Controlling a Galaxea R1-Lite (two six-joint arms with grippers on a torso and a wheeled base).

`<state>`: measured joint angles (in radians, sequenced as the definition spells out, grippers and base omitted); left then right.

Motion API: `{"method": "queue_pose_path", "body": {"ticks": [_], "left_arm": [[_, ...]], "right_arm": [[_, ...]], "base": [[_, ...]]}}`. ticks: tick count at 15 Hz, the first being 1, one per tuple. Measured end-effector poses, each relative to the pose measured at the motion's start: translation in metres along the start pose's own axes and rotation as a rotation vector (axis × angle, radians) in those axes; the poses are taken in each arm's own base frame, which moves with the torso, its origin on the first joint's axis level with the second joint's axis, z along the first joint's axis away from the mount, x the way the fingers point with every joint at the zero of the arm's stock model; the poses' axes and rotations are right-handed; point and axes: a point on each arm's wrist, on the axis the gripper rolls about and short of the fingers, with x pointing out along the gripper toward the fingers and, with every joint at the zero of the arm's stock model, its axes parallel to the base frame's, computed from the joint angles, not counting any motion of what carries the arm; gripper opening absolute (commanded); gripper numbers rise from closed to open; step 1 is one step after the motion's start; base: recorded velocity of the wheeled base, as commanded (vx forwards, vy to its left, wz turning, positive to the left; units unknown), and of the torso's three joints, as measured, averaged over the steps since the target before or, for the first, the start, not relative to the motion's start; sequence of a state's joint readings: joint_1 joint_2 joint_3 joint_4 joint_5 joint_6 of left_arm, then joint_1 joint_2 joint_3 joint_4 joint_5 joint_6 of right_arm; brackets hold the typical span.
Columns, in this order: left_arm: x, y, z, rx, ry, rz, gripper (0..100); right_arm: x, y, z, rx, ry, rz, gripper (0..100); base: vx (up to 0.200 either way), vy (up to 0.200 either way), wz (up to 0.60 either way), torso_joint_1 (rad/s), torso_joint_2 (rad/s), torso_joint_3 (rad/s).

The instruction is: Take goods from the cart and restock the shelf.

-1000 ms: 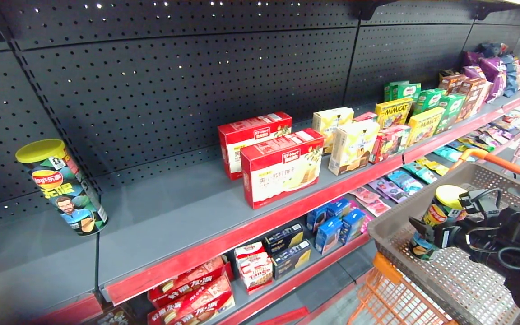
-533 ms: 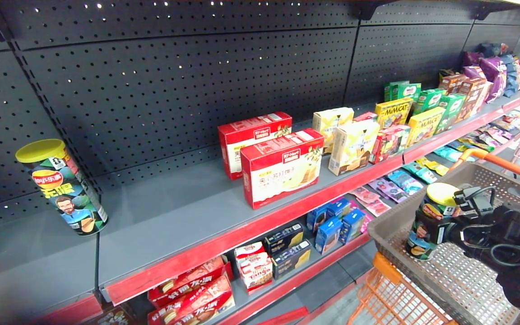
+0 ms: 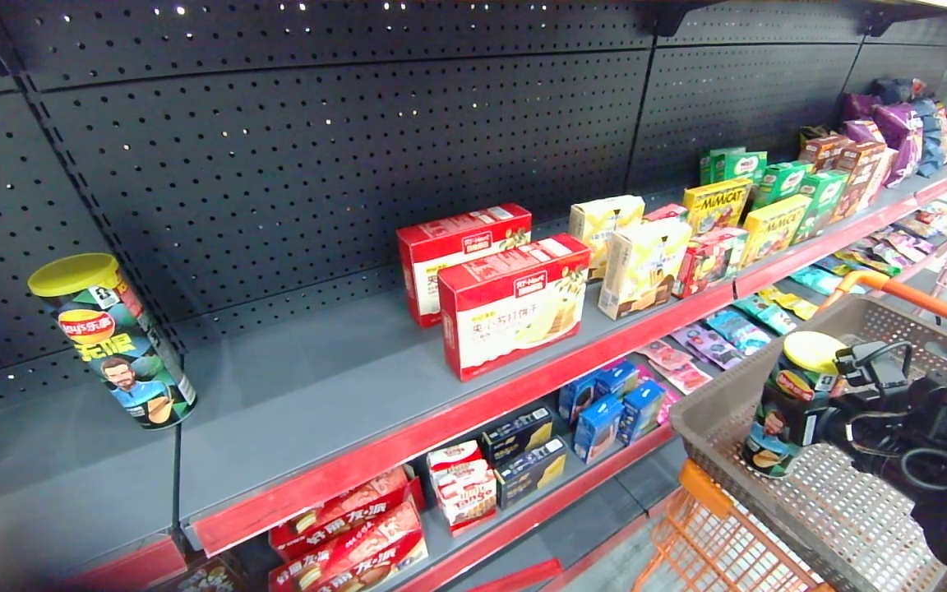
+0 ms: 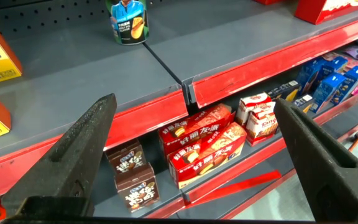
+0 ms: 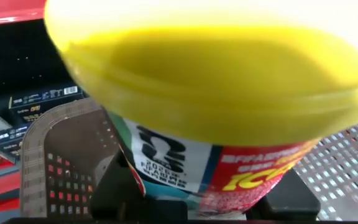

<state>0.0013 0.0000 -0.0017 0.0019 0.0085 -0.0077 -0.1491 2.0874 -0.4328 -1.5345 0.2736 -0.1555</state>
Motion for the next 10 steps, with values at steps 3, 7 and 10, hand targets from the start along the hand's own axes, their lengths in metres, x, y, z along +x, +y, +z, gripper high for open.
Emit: {"method": "queue_pose_path", "body": {"ticks": [3,7,10], "left_arm": [[0.0,0.0,0.0,0.0,0.0,0.0,100],[0.0,0.0,0.0,0.0,0.0,0.0,100],[0.0,0.0,0.0,0.0,0.0,0.0,100]], "right_arm": [[-0.026,0.0,0.024,0.0,-0.038,-0.043,0],[-0.063,0.014,0.061,-0.009,-0.062,-0.149,0],[-0.084,0.03,0.075,-0.029,0.007,-0.219,0]], "base": [[0.0,0.0,0.0,0.0,0.0,0.0],[0.0,0.0,0.0,0.0,0.0,0.0],[0.0,0.0,0.0,0.0,0.0,0.0]]}}
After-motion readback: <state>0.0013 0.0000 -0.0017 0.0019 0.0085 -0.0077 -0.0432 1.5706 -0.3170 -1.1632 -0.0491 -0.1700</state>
